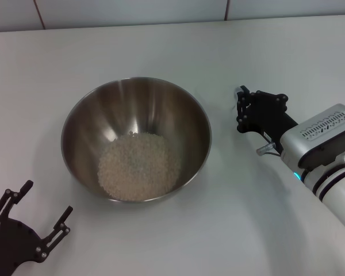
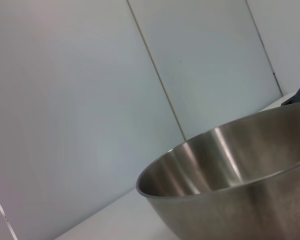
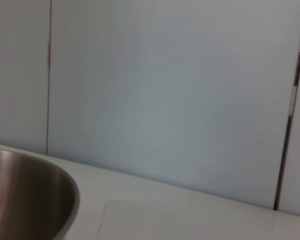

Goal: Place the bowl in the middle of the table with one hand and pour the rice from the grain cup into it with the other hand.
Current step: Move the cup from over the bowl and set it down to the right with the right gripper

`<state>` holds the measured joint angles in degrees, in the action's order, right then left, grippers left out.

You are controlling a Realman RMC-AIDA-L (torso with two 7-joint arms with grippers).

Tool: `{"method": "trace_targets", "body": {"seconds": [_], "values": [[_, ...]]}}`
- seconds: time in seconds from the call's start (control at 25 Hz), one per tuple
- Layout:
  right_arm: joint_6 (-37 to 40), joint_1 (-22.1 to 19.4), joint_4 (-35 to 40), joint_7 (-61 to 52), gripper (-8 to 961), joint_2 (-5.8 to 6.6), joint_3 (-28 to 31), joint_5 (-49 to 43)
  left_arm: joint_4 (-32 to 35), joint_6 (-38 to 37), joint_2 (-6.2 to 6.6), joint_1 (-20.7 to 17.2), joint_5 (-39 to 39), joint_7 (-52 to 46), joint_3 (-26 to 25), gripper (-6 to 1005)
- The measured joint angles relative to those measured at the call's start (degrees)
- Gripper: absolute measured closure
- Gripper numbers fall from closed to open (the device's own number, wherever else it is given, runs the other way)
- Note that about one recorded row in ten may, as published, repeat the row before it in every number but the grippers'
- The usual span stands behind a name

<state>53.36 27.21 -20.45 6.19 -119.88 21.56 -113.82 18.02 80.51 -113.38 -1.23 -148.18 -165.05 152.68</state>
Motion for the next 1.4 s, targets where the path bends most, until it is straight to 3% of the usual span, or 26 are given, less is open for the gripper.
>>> {"method": "trace_targets", "body": {"seconds": [0.4, 0.64, 0.72, 0.76, 0.92, 1.0, 1.04, 1.16, 1.24, 1.4], "values": [[-0.4, -1.2, -1.8, -0.3, 906, 0.13, -0.7, -0.1, 0.0, 0.1, 0.0, 0.0, 0.0, 0.0, 0.0, 188], [-0.2, -2.3, -1.9, -0.5, 719, 0.2, -1.1, -0.1, 0.0, 0.1, 0.15, 0.2, -0.1, 0.0, 0.0, 189], [1.1, -3.6, -2.3, -0.5, 562, 0.22, -1.3, -0.1, -0.1, 0.1, 0.17, 0.2, -0.1, 0.0, 0.0, 189], [3.8, -5.2, -2.6, -0.3, 483, 0.28, -1.8, -0.1, -0.1, 0.1, 0.18, 0.1, -0.1, 0.0, 0.0, 189], [10.8, -8.8, -2.8, -0.2, 353, 0.39, -3.8, -0.2, -0.1, 0.1, 0.18, -0.2, -0.1, 0.0, 0.0, 189], [17.3, -11.3, -2.4, -0.2, 288, 0.44, -5.7, -0.2, -0.1, 0.1, 0.18, -0.2, -0.1, 0.0, 0.0, 189], [24.2, -13.6, -1.5, -0.2, 255, 0.45, -8.3, -0.2, -0.1, 0.1, 0.18, -0.3, -0.1, 0.0, 0.0, 189], [30.1, -14.9, -0.1, -0.6, 254, 0.51, -11.6, -0.2, -0.1, 0.1, 0.18, -0.4, 0.0, 0.0, 0.0, 189], [35.8, -15.5, 3.1, -3.5, 252, 0.86, -18.3, -0.8, -0.1, 0.4, 0.21, -0.4, 0.0, 0.0, 0.0, 189], [37.7, -14.4, 9.0, -10.0, 247, 0.97, -24.7, -3.6, -0.1, 0.8, 0.34, -0.4, -0.2, 0.0, 0.0, 188]]}}
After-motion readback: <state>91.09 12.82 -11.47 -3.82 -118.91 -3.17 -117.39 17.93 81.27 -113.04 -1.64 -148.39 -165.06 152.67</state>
